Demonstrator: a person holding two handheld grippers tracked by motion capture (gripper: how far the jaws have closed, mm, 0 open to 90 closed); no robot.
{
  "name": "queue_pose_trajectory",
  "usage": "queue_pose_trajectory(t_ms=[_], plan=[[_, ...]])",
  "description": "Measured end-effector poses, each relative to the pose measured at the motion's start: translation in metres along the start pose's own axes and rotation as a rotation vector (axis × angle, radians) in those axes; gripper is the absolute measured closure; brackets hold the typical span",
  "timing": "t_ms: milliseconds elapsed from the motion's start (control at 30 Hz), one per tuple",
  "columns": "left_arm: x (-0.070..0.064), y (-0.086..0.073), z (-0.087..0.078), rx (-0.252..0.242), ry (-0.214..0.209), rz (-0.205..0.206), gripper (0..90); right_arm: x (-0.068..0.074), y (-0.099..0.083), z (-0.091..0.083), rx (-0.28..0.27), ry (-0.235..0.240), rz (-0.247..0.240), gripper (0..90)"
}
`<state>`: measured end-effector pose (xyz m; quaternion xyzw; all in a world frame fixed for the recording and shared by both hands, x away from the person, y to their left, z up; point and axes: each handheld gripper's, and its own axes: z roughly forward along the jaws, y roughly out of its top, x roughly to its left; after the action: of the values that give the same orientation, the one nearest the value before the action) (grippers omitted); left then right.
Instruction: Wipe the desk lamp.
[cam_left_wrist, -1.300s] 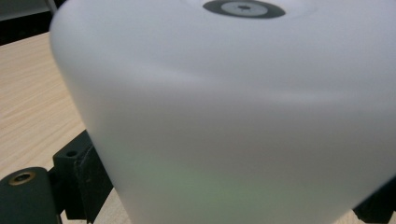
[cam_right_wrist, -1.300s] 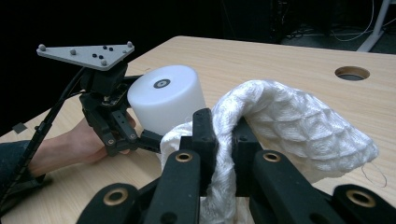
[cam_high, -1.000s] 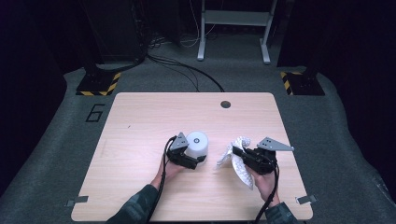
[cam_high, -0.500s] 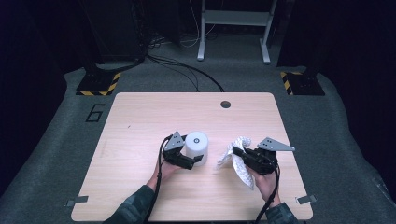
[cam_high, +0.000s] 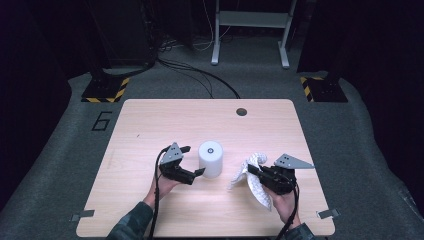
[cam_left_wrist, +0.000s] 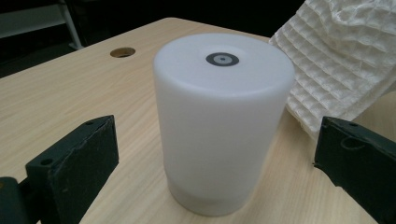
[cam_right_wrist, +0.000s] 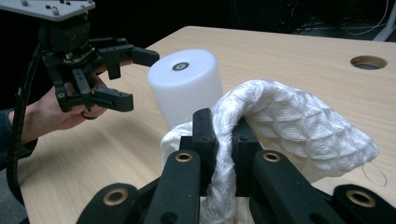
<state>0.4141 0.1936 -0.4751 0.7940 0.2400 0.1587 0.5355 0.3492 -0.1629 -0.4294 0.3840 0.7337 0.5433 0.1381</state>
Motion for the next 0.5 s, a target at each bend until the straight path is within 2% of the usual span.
queue_pose_trajectory(t_ms=[67,167,200,267,367,400,500], plan=[[-0.002,-0.002,-0.005,0.006,0.004,0.010,0.0,0.002,-0.004,0.001,0.004,0.006,0.004,84.4],[-0.005,-0.007,-0.013,0.006,0.005,-0.007,0.0,0.006,-0.009,0.003,0.017,0.019,0.005,84.4],[-0.005,-0.008,-0.016,0.018,0.009,0.004,0.0,0.007,-0.011,0.004,0.024,0.023,0.005,84.4],[-0.007,-0.010,-0.021,0.021,0.005,0.001,0.0,0.010,-0.014,0.006,0.035,0.034,0.004,84.4],[-0.011,-0.013,-0.026,0.025,0.014,-0.017,0.0,0.016,-0.021,0.012,0.054,0.056,0.006,84.4],[-0.011,-0.014,-0.028,0.020,0.017,-0.006,0.0,0.019,-0.023,0.013,0.064,0.061,0.009,84.4],[-0.015,-0.017,-0.033,0.030,0.029,-0.012,0.0,0.026,-0.027,0.020,0.082,0.081,0.003,84.4]])
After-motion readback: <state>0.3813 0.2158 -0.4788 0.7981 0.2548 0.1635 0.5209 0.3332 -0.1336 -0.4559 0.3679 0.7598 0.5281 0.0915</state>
